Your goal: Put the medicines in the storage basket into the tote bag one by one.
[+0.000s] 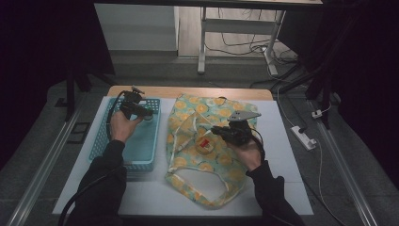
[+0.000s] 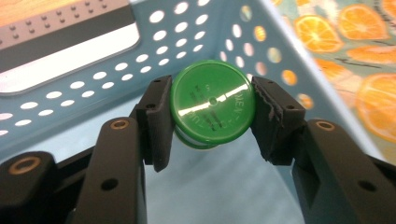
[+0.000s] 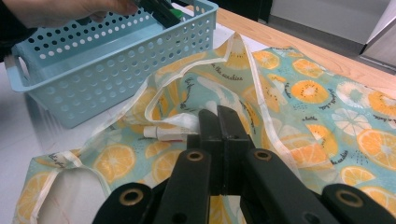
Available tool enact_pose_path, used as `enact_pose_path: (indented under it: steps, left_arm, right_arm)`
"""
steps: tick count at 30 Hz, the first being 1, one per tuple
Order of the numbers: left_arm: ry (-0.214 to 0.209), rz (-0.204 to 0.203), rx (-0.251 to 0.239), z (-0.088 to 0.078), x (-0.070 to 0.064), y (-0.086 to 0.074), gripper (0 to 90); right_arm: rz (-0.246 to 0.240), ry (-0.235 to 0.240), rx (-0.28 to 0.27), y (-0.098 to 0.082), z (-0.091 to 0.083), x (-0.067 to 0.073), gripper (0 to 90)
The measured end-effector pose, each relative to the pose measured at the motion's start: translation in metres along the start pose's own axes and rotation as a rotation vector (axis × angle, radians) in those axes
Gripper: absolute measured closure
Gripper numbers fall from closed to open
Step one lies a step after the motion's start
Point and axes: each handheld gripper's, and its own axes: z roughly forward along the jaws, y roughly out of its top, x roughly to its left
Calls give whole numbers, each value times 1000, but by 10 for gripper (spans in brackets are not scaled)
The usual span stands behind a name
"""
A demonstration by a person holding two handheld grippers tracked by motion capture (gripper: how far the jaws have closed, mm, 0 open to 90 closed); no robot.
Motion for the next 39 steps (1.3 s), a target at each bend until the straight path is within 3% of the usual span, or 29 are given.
enact_pose_path:
  steps: [12,27,39]
  left_arm:
    - [-45,71,-38,-28,-16,-8,522]
    - [-97,131,-77,-61,-35,-32,522]
    - [-169,180,-104,-85,-63,-44,522]
  right_arm:
    - [7,1,-10,1,-1,-1,900]
    - [3,-3,-8,1,-2,0,900]
    - [4,-6,-14,1,-4,-1,900]
